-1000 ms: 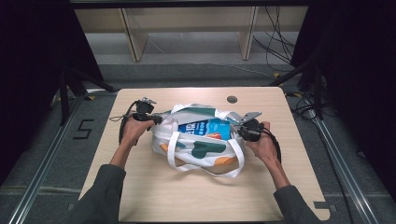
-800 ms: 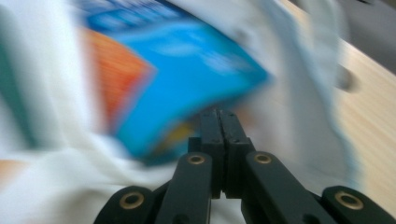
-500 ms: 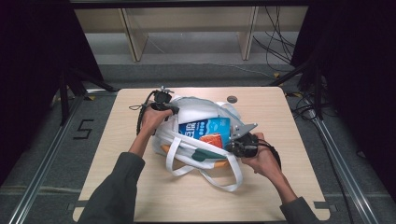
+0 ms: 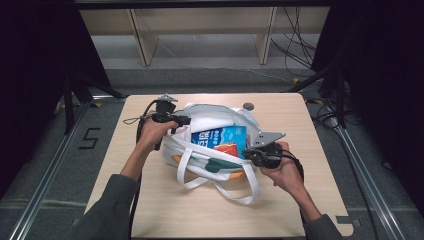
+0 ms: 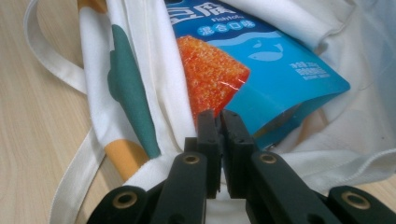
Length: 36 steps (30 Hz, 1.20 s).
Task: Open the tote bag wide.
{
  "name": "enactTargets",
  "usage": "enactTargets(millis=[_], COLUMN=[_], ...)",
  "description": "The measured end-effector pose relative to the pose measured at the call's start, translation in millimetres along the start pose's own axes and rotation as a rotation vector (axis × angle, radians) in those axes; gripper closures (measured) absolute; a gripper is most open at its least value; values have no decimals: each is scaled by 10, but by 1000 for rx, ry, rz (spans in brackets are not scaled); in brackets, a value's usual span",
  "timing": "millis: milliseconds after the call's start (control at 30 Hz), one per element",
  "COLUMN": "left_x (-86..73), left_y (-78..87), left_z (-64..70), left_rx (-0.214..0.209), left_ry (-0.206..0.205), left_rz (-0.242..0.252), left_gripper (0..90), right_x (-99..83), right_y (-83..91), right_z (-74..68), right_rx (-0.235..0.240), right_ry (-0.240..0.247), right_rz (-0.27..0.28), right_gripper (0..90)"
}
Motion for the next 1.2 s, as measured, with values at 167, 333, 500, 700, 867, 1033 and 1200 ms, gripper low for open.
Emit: enactTargets(millis=[167,333,500,700,867,1033,1200], left_x=[-94,-169,-247,-308,-359,-413,-473], left_y=[115,184,238,337,416,497,558], left_z=[42,63,130,201,243,292,353], left_rx=[-28,-44,-64,-93,-102,-116,-122], left_ry=[2,10,16,7,-1,-1,-6], left_rz=[4,12,38,64,74,97,94], left_gripper=[756,738,713,675,640,596,540], right_x=[-9,-4,-26,-34,-45,-81,-94], right_y=[32,103,148,219,269,302,336], right_z=[23,72,117,137,148,176,176], right_rx=[-10,-27,-52,-68,-76,-84,-103], right_ry=[-12,-28,-35,-79,-98,-103,-118], right_rz=[16,39,59,70,78,90,95], right_gripper=[849,815,779,740,719,684,626])
Point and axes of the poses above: each handheld gripper's, and its own axes: y roughly backward along the jaws, x roughly out of its top, z roughly to its right, the point moved 3 cm from there along -y, roughly forward along the jaws, and after that the axes turned 6 degrees about z, right-handed, at the moved point
